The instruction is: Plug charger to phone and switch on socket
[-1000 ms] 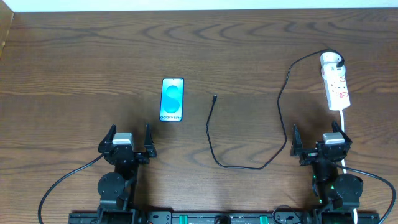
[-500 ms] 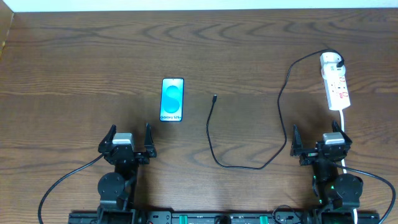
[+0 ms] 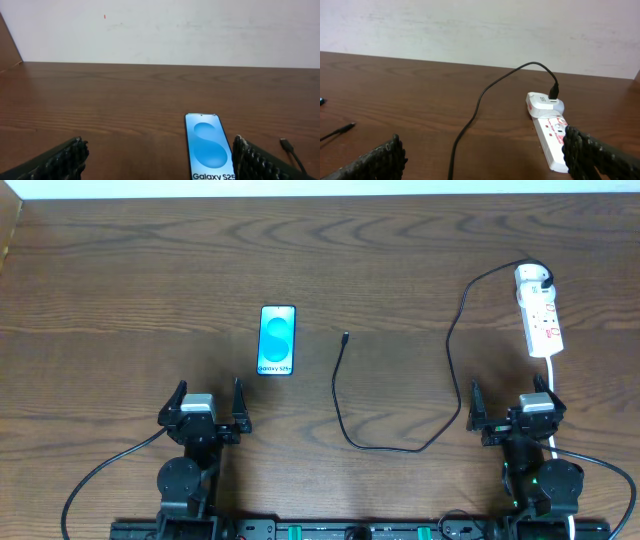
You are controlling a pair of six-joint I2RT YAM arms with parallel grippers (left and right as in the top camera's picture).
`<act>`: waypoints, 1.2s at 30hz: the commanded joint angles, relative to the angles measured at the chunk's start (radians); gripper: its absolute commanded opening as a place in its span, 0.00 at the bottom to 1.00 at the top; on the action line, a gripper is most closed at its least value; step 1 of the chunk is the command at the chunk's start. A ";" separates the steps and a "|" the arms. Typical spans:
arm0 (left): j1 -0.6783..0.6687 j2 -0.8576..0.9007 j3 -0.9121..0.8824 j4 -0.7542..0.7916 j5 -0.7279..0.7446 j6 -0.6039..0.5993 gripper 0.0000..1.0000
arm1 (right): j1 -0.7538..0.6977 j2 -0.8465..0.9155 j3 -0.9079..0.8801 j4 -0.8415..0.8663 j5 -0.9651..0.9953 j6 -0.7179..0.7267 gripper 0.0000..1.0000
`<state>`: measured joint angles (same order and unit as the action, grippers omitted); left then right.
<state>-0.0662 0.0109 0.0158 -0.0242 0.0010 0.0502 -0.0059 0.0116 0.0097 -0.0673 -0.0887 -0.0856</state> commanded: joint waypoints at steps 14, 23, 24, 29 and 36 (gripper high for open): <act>0.004 -0.006 -0.012 -0.049 -0.017 0.010 0.93 | 0.008 -0.005 -0.004 -0.002 0.008 -0.013 0.99; 0.004 -0.005 0.000 0.050 0.097 -0.007 0.93 | 0.008 -0.005 -0.004 -0.002 0.008 -0.013 0.99; 0.004 -0.002 0.012 0.048 0.097 -0.010 0.93 | 0.008 -0.005 -0.004 -0.002 0.008 -0.013 0.99; 0.004 0.076 0.095 0.048 0.097 -0.010 0.93 | 0.008 -0.005 -0.004 -0.002 0.008 -0.013 0.99; 0.004 0.353 0.314 0.024 0.148 -0.010 0.93 | 0.008 -0.005 -0.004 -0.002 0.008 -0.013 0.99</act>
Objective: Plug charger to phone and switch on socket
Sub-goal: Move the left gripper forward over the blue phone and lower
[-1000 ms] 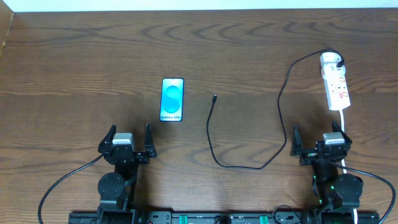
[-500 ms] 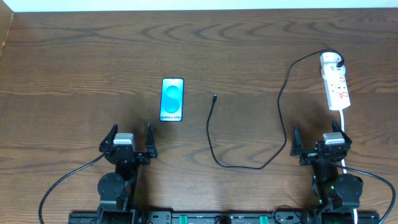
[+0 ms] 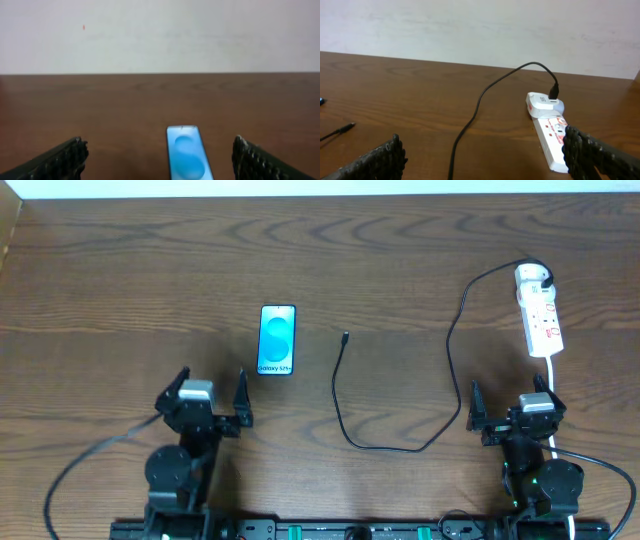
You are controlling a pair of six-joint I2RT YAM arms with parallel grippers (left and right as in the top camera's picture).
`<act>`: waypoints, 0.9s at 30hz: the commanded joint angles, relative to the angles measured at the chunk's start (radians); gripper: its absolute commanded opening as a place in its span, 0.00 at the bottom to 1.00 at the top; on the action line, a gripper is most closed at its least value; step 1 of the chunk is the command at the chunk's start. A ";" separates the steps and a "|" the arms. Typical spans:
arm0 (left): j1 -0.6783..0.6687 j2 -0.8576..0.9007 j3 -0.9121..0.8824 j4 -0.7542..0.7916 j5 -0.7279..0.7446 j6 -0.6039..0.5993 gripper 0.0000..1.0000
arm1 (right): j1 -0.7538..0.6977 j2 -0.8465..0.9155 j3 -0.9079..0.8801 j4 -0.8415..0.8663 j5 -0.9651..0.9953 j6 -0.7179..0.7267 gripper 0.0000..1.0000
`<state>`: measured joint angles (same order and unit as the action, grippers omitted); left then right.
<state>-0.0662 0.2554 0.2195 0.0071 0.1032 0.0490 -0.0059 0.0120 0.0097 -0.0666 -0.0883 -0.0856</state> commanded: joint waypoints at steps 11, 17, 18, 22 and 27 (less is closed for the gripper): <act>0.003 0.572 0.533 -0.224 0.098 -0.008 0.93 | 0.008 -0.005 -0.004 -0.002 0.008 -0.013 0.99; 0.003 0.824 0.816 -0.483 0.099 -0.008 0.93 | 0.008 -0.005 -0.004 -0.002 0.008 -0.013 0.99; 0.003 0.864 0.862 -0.526 0.099 -0.008 0.93 | 0.008 -0.005 -0.004 -0.002 0.008 -0.013 0.99; 0.003 1.021 1.048 -0.692 0.099 -0.008 0.93 | 0.008 -0.005 -0.004 -0.002 0.008 -0.013 0.99; 0.003 1.203 1.257 -0.886 0.099 -0.008 0.93 | 0.008 -0.005 -0.004 -0.002 0.008 -0.013 0.99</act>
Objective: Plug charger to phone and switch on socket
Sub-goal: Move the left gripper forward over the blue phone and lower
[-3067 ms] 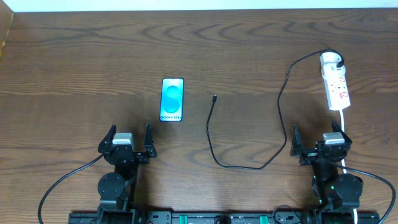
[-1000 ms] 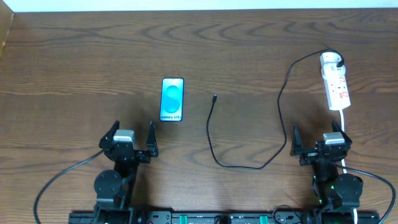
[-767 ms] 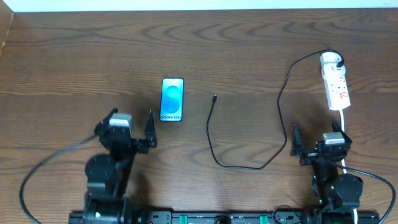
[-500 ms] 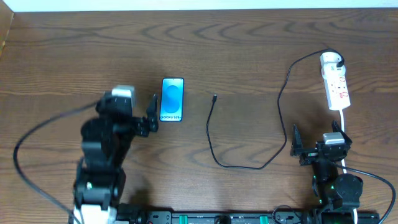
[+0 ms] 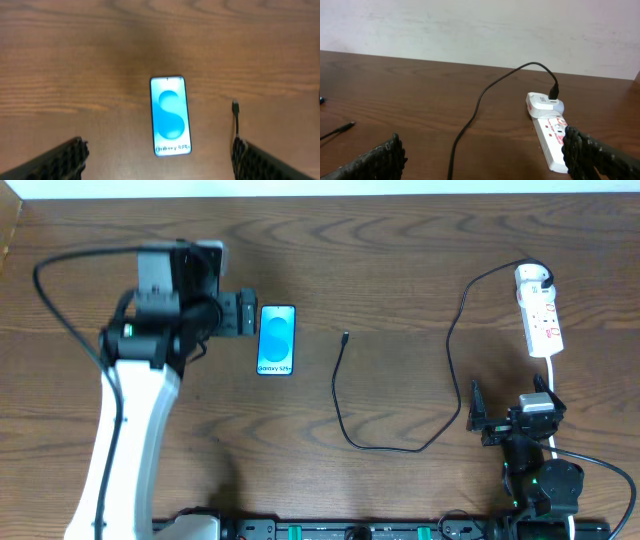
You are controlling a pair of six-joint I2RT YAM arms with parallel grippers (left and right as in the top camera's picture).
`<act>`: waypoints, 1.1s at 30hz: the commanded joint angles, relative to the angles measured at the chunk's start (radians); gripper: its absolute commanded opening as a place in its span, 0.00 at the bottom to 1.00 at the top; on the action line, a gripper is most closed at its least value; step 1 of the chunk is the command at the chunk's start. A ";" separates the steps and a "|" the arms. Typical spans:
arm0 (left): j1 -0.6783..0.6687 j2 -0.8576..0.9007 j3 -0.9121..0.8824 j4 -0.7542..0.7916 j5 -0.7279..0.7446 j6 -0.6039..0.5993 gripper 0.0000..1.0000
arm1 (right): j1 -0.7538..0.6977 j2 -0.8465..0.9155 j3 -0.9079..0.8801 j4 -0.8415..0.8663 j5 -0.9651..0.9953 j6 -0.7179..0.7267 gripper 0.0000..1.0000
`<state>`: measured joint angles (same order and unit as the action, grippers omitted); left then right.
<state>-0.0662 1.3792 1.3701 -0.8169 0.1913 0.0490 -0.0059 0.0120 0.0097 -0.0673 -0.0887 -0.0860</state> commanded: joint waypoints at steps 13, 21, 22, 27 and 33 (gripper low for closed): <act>-0.042 0.322 0.238 -0.222 0.051 -0.008 0.98 | 0.008 -0.005 -0.004 -0.002 0.008 -0.012 0.99; -0.059 0.443 0.237 -0.188 0.014 -0.053 0.98 | 0.008 -0.005 -0.004 -0.002 0.008 -0.012 0.99; -0.064 0.463 0.237 -0.188 -0.019 -0.076 0.98 | 0.008 -0.005 -0.004 -0.002 0.008 -0.012 0.99; -0.090 0.555 0.237 -0.187 -0.047 -0.080 0.98 | 0.008 -0.005 -0.004 -0.002 0.008 -0.012 0.99; -0.101 0.659 0.237 -0.164 -0.050 -0.080 0.98 | 0.008 -0.005 -0.004 -0.002 0.008 -0.012 0.99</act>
<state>-0.1638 1.9938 1.5921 -0.9867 0.1642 -0.0196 -0.0059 0.0120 0.0097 -0.0669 -0.0887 -0.0860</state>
